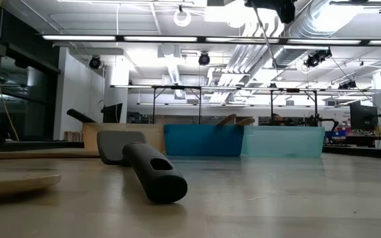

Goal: Pick & Place Kitchen Items
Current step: Put the silver knife into the green bin

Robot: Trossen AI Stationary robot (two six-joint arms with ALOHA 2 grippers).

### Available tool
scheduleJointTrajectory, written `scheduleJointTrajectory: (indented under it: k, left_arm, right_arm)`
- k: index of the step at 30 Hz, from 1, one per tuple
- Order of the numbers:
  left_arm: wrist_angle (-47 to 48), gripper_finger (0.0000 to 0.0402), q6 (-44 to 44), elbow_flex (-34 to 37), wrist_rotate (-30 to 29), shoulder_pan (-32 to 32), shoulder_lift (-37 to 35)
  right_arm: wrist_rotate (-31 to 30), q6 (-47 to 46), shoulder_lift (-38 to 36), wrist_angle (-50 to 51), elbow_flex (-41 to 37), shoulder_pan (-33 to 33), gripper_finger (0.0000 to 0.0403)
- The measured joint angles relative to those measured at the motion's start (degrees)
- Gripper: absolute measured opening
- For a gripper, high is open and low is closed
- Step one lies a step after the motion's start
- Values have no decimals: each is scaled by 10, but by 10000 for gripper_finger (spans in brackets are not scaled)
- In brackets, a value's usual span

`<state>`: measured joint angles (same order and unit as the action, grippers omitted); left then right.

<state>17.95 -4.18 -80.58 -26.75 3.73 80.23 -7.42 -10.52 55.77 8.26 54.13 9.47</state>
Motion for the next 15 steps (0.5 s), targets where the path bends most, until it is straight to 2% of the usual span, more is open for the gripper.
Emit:
scheduleJointTrajectory:
  k: [7,9,13,15]
  left_arm:
    - [98,1,-18,0,-37,-17,-33]
    - [130,1,-16,15,-21,-35,-50]
    - [111,1,-17,67,30,-82,-91]
    - [66,1,-18,101,63,-103,-113]
  right_arm:
    - [-2,-21,10,30,0,82,70]
    - [1,-33,22,40,0,107,70]
    - [20,-48,50,51,0,148,70]
    - [32,-51,66,56,1,166,70]
